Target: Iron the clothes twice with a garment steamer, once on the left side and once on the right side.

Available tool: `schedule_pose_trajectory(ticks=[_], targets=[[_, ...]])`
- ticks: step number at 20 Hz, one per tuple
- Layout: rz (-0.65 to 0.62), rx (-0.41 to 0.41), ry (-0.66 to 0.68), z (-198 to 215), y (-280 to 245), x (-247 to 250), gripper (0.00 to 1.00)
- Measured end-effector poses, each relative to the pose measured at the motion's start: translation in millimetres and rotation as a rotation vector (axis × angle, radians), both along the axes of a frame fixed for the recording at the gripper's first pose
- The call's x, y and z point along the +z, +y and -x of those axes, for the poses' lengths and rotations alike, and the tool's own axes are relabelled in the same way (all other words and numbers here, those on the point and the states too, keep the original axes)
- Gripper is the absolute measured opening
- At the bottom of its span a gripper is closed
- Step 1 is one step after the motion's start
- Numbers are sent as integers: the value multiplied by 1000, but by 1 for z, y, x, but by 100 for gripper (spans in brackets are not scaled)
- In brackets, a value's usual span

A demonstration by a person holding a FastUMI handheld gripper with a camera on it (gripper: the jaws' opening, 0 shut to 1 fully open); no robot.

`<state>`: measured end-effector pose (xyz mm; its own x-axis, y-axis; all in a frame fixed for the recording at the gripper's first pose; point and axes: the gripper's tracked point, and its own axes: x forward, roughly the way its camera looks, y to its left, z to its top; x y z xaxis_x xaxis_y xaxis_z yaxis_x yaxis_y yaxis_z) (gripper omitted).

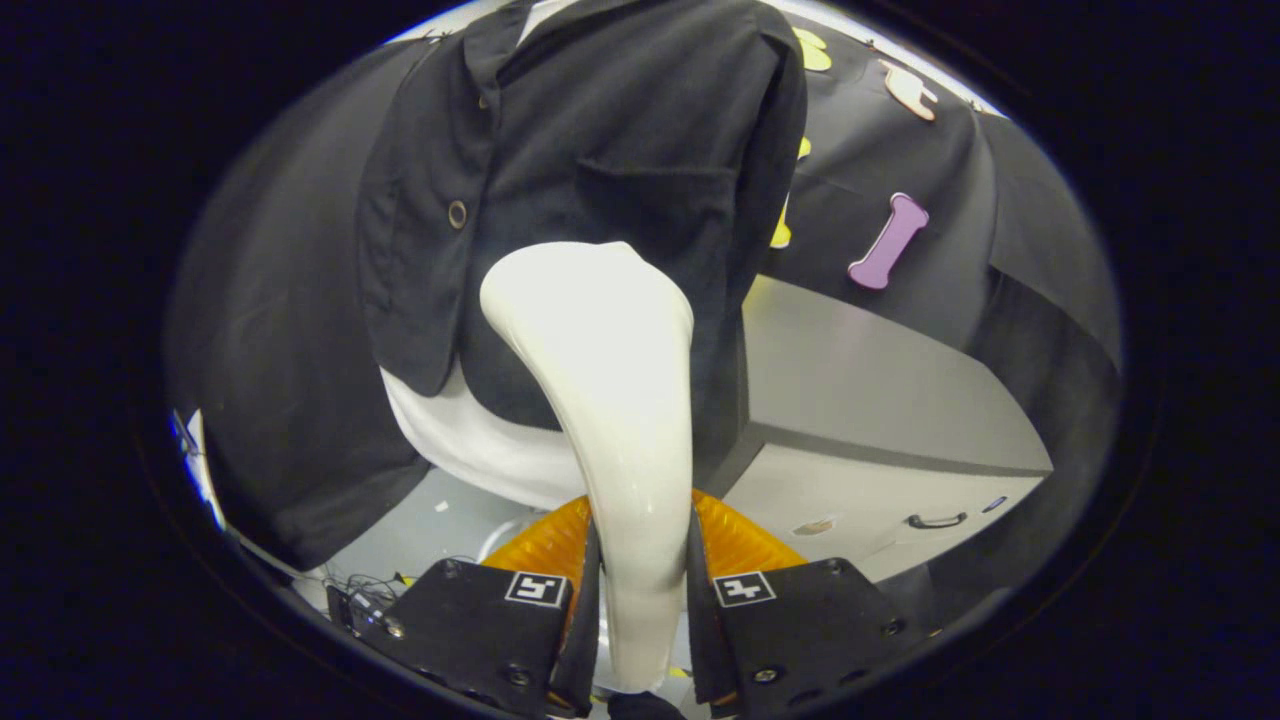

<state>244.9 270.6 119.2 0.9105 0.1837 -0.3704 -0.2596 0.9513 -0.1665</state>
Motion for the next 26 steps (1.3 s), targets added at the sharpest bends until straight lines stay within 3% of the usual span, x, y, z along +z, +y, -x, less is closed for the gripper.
schedule_pose_trajectory(ticks=[9, 16, 26], targets=[[-69, 110, -200, 29, 38, 141, 40], [-105, 208, -328, 34, 102, 241, 40], [-90, 296, -434, 36, 196, 334, 40]])
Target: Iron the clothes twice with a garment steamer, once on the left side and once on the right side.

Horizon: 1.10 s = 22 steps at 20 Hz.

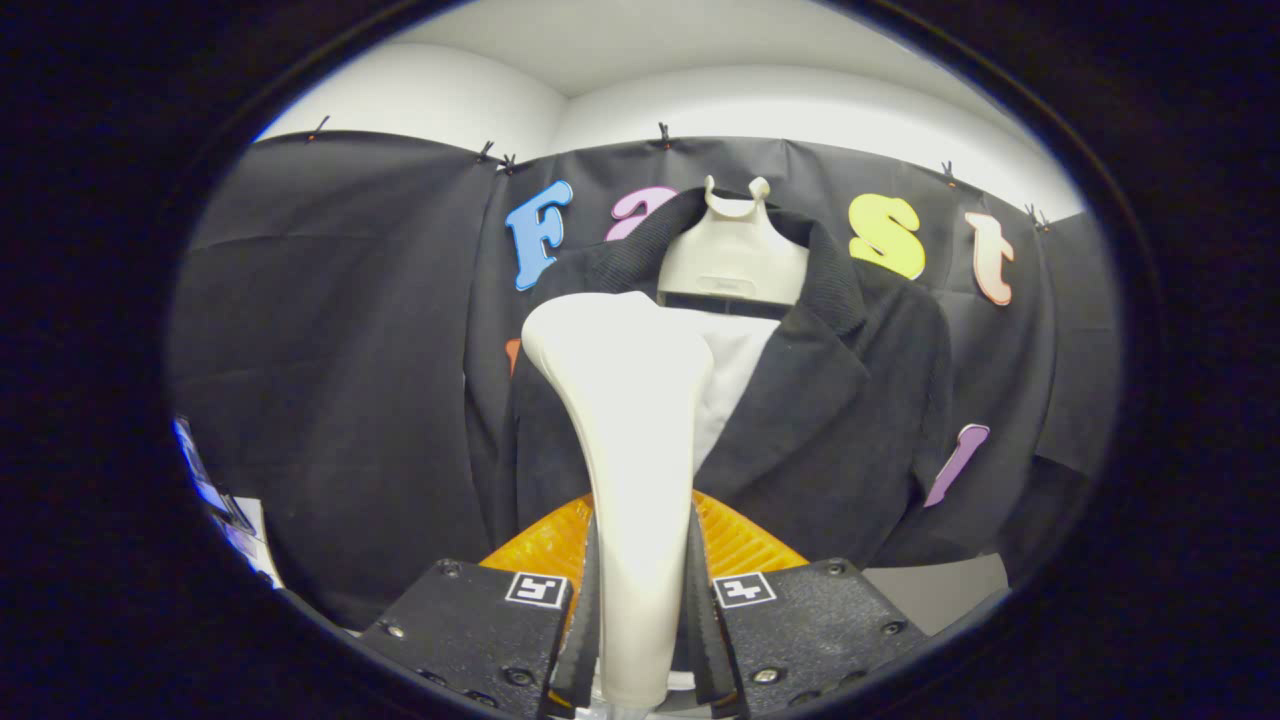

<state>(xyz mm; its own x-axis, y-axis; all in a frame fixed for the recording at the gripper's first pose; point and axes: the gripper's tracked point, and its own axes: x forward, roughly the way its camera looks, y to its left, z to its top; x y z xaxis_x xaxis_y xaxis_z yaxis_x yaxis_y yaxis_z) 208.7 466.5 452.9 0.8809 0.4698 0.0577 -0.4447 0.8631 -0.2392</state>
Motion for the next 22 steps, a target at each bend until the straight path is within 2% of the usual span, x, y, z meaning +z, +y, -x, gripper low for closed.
schedule_pose_trajectory(ticks=[6, 14, 22], targets=[[36, -61, -47, -13, 37, 12, 40], [76, -136, -23, -25, 42, -31, 40], [106, -139, 34, -20, 35, -89, 40]])
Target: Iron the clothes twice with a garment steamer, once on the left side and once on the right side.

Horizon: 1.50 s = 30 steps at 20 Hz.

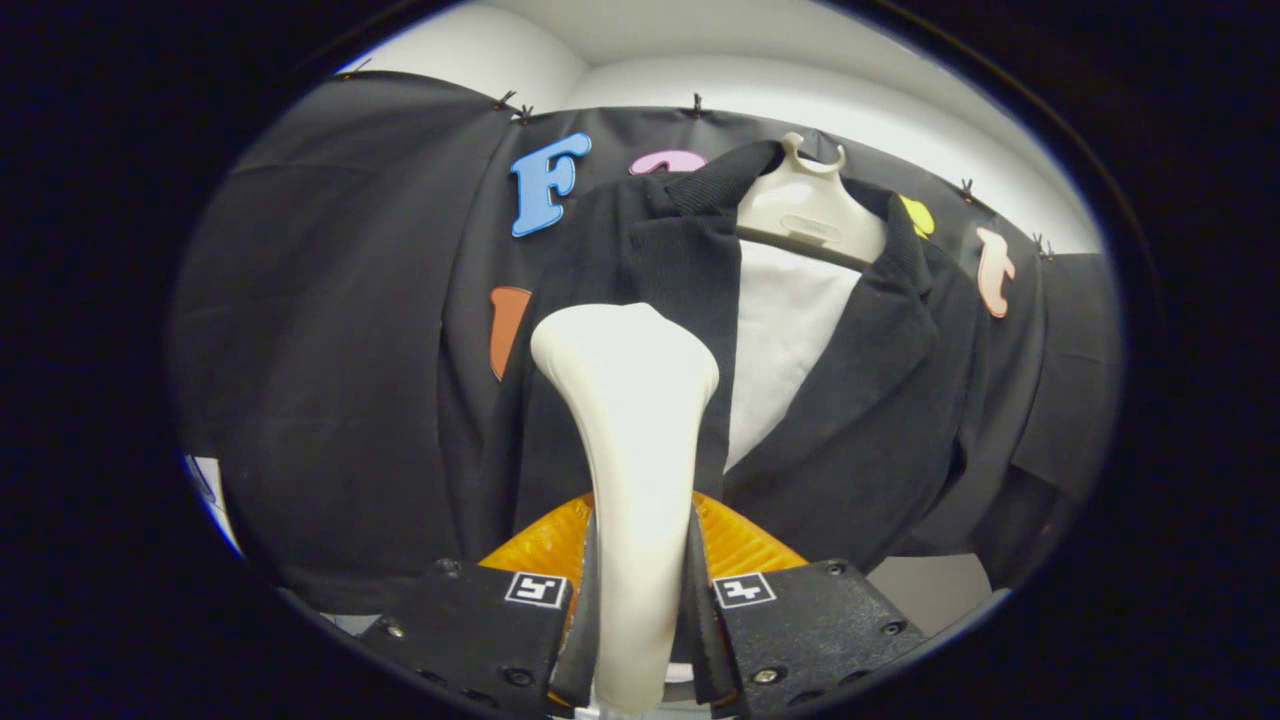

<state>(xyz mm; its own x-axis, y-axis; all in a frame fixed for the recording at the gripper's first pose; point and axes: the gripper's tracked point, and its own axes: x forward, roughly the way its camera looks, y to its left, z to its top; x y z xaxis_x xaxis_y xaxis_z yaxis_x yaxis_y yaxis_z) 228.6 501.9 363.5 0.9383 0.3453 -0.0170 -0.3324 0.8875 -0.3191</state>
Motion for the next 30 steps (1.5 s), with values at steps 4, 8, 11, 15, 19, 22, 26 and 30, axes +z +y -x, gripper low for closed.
schedule_pose_trajectory(ticks=[4, 8, 11, 15, 19, 22, 26, 30], targets=[[24, -2, 52, 0, -3, -41, 40], [58, -7, 106, -6, -6, -82, 40], [78, -13, 152, -8, -8, -112, 40], [100, -24, 205, -14, -13, -144, 40], [120, -25, 242, -16, -15, -171, 40], [134, -24, 272, -16, -17, -190, 40], [156, -26, 325, -23, -22, -226, 40], [174, -28, 374, -23, -25, -249, 40]])
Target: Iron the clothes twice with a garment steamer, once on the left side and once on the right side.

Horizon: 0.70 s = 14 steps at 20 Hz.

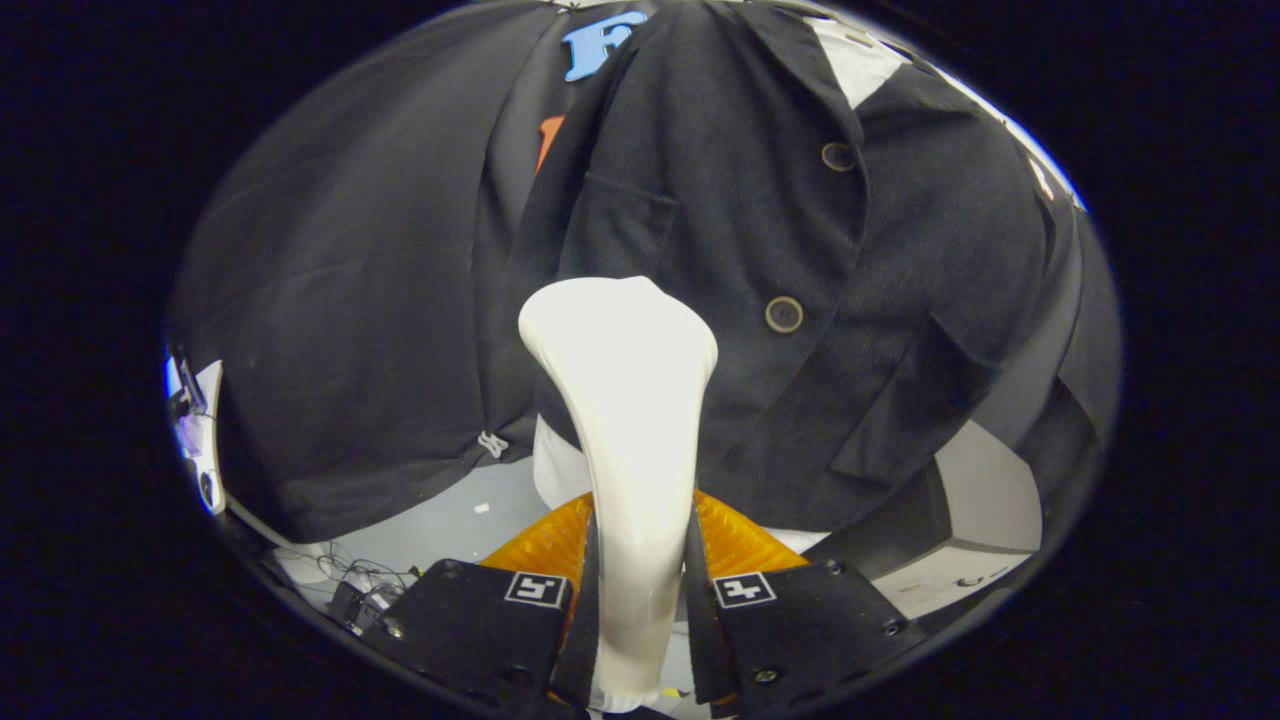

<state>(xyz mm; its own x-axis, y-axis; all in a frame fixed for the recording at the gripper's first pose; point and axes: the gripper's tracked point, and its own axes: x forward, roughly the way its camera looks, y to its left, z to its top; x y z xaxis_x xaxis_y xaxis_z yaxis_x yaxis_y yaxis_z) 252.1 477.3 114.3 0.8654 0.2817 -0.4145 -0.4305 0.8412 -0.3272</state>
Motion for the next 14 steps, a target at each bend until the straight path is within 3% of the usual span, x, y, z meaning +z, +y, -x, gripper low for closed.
schedule_pose_trajectory(ticks=[7, 14], targets=[[10, -14, 86, -8, -10, -51, 40], [-34, 0, 93, -2, -12, -42, 40]])
